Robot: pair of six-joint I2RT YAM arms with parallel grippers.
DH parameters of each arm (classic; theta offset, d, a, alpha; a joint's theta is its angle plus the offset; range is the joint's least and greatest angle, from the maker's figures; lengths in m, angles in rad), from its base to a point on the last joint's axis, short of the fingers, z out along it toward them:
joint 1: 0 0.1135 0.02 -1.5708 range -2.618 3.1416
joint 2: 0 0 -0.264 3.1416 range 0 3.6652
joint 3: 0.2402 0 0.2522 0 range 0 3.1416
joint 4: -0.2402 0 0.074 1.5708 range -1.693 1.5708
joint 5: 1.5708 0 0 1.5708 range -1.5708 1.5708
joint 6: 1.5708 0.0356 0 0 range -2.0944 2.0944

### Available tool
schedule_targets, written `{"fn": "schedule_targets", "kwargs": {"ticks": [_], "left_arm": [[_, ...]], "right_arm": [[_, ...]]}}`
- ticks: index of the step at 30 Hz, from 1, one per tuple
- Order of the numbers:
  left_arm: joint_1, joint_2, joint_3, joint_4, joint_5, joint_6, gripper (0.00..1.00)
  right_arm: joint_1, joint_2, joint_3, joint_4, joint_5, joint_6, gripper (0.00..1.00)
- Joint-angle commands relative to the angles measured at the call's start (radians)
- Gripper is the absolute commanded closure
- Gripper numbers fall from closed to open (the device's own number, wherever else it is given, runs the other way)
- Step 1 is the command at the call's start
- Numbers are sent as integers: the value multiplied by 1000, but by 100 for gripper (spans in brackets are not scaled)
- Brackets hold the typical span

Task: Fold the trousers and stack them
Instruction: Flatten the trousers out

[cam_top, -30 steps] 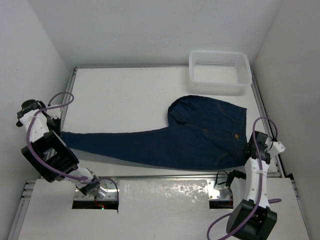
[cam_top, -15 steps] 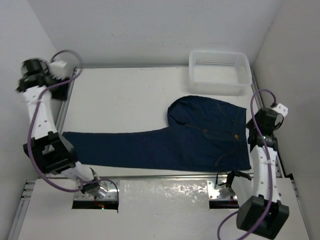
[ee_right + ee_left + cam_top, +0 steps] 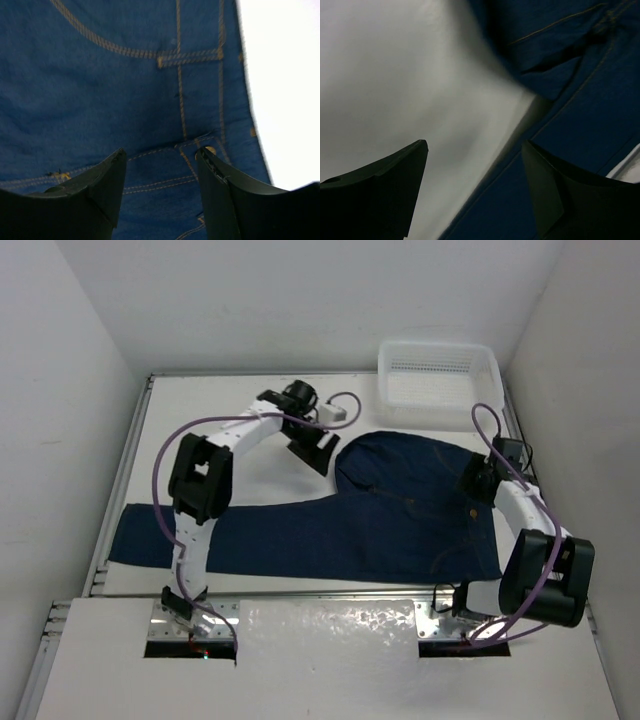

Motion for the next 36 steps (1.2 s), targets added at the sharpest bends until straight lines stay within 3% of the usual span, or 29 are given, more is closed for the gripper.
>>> {"fn": "schedule_targets", "kwargs": {"ticks": [1,5,14,17,20,21,22,24,25,29,33,35,36], "left_arm": [[-69,9,53,79,86,-93,28],[-91,47,9,111,83,-116,34],[-150,127,36,184,160,-167,35],[-152,159,32,180,100,-173,50],[-150,173,29,171,71,-158,92],[-149,168,33,169,58,-153,100],[-149,165,44,151,44,-141,100],[-140,144,104,125,-37,-86,100],[-138,132,149,103,-150,-65,100],[-144,12,214,86,-451,166,100],[-166,-114,129,215,-802,405,100],[-183,-176,58,302,-931,551,100],[-190,-195,58,339,-932,605,100]], "right_arm": [[-1,19,-29,61,-69,26,43],[-1,36,-74,84,-71,26,42],[-1,70,-150,122,-77,58,40],[-1,64,-181,117,-63,64,36],[-1,64,-216,125,-46,66,35],[-3,79,-226,131,-26,90,36],[-8,94,-235,128,-14,106,38],[-43,163,-246,116,-35,156,47],[-57,185,-246,104,-37,170,49],[-55,234,-241,82,-20,189,49],[-55,236,-229,85,-8,180,49],[-52,236,-221,94,-17,180,49],[-52,237,-220,96,-20,178,49]]}}
